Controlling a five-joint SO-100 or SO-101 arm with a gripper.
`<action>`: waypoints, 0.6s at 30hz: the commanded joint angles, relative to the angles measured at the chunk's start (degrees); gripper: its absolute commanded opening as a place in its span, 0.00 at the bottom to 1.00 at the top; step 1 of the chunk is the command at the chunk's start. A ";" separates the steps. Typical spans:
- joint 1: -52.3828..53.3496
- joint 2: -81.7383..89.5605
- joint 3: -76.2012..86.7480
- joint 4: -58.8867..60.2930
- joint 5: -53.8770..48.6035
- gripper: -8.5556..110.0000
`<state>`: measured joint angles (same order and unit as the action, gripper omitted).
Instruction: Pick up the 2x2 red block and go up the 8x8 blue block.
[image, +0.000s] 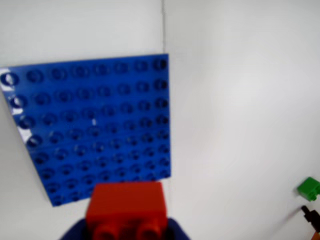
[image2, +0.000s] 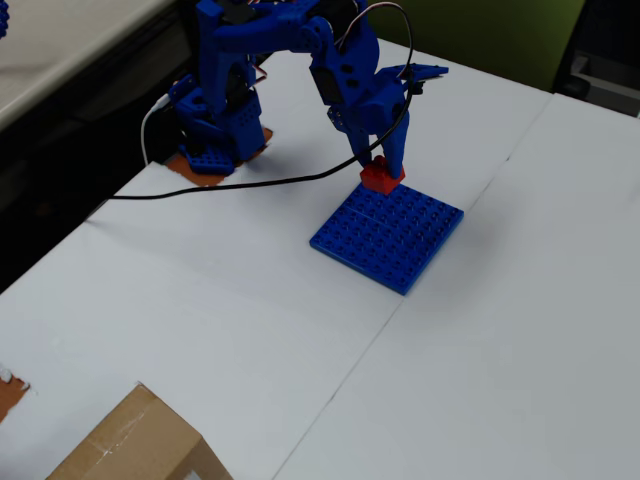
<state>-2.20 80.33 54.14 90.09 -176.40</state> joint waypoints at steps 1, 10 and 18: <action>0.26 0.44 -2.90 0.26 -13.71 0.08; 0.26 0.44 -2.90 0.26 -13.89 0.08; -0.09 0.70 -2.55 0.26 -13.80 0.08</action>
<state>-2.20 80.33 54.14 90.09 -176.40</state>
